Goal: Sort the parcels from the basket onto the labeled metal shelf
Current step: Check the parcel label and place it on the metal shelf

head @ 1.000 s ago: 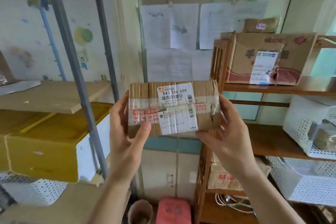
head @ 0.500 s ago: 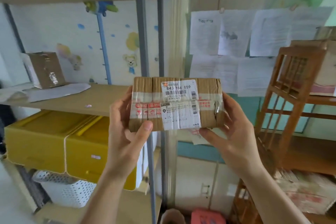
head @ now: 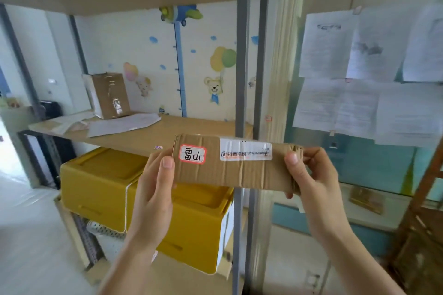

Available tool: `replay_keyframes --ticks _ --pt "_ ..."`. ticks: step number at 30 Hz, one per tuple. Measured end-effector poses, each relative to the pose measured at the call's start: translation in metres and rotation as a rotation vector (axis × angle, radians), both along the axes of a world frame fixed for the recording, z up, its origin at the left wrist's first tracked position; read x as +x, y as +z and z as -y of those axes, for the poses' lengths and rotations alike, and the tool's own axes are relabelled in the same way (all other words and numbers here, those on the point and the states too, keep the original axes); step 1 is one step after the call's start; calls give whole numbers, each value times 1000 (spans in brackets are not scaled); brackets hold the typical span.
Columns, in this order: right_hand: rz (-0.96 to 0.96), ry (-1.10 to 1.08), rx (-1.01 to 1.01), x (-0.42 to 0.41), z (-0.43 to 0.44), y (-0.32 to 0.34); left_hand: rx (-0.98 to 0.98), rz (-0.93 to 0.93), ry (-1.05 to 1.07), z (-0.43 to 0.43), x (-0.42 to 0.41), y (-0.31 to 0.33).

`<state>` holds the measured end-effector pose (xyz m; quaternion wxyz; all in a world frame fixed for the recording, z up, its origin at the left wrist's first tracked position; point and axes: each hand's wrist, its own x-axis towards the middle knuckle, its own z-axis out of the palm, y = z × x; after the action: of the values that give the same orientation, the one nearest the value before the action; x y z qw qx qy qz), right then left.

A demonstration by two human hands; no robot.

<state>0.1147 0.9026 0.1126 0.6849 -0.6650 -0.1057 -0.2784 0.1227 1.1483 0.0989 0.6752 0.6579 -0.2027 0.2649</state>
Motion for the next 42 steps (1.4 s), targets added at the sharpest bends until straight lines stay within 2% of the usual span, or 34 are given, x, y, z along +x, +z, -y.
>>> replay_keyframes --ticks 6,12,15,19,22,25,30,36,42 --pt "-82 114 8 42 -41 -11 5 -19 112 -43 29 -12" --pt "-126 53 -87 95 -80 -6 84 4 85 -93 84 -8" --pt "-86 -67 -230 128 -103 -2 246 71 81 -117 128 -4" --pt "-58 -261 -548 172 -129 -6 329 49 9 -142 199 -4" --pt "-155 -386 -813 193 -144 -15 452 -19 -10 -147 252 -8" --pt "-340 -586 -985 198 -154 -17 613 -53 -95 -133 287 -11" --pt "-535 -675 -1124 194 -166 -14 748 -84 -105 -107 314 -20" --pt "-562 -787 -1301 205 -168 -9 809 -133 -70 -98 316 -24" --pt "-588 -769 -1368 212 -162 -7 862 -127 -29 -98 311 -19"
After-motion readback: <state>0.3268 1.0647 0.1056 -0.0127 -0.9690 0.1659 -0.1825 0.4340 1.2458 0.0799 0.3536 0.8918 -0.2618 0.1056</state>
